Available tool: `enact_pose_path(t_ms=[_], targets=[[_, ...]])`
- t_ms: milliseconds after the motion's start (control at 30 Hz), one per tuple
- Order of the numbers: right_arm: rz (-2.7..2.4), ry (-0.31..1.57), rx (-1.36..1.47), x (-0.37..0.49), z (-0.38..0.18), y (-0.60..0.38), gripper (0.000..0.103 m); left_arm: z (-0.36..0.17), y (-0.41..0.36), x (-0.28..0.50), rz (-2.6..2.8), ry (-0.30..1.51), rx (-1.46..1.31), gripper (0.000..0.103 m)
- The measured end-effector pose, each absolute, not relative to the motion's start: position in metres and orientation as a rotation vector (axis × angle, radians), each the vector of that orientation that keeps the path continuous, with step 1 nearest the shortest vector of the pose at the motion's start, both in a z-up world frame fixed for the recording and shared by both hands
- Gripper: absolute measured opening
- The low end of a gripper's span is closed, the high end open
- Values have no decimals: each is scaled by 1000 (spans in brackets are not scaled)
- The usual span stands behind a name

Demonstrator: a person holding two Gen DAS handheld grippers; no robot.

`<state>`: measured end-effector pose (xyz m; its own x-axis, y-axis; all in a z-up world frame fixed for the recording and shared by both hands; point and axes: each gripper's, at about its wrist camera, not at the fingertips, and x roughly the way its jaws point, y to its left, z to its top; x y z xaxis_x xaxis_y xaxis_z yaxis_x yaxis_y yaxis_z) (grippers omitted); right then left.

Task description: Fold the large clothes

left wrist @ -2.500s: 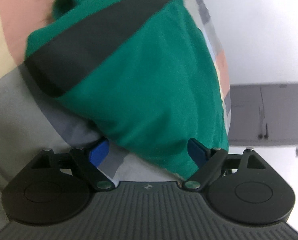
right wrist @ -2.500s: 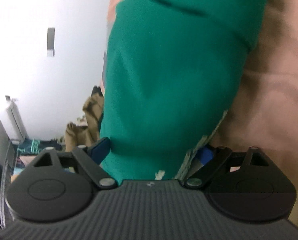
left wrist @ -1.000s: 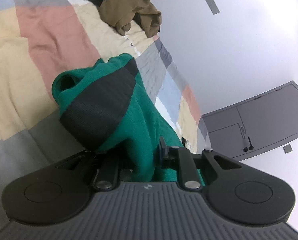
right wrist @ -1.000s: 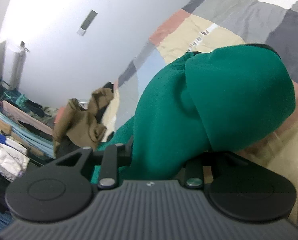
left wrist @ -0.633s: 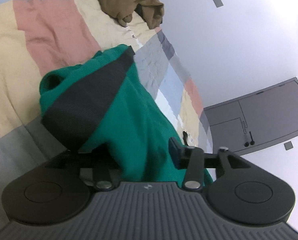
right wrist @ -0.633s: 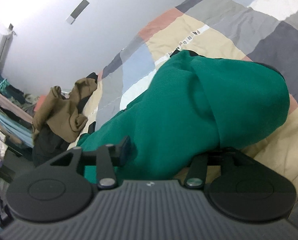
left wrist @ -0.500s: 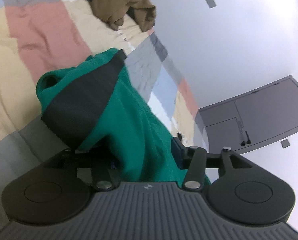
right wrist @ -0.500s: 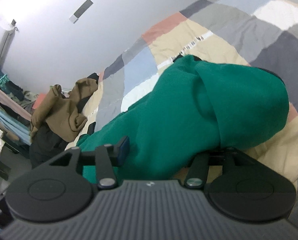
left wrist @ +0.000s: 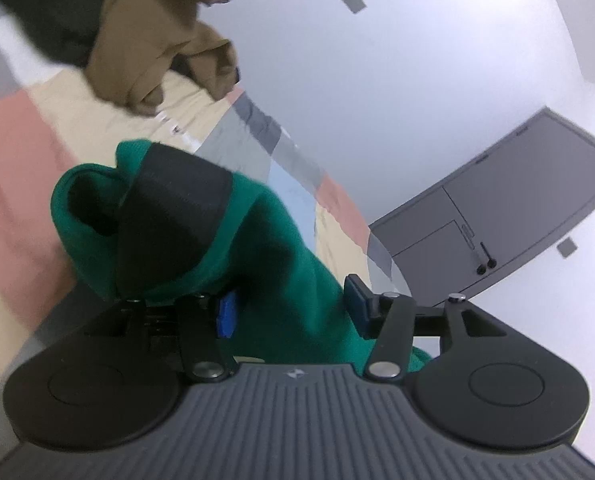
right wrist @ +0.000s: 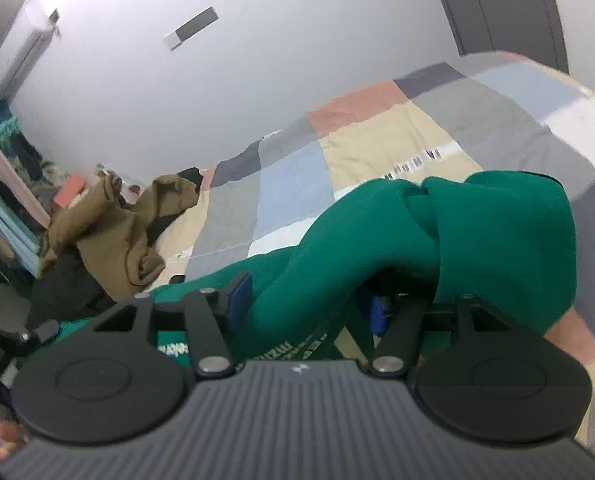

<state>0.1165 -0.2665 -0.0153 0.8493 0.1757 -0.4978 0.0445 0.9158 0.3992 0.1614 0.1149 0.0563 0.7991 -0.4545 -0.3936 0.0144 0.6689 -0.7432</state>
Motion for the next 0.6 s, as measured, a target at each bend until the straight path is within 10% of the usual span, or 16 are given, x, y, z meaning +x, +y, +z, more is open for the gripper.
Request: enact_pose_path(t_ms=[600], targets=[[79,574,192,241,-25,-253,72,51,87,271,-281,495,-511,61]])
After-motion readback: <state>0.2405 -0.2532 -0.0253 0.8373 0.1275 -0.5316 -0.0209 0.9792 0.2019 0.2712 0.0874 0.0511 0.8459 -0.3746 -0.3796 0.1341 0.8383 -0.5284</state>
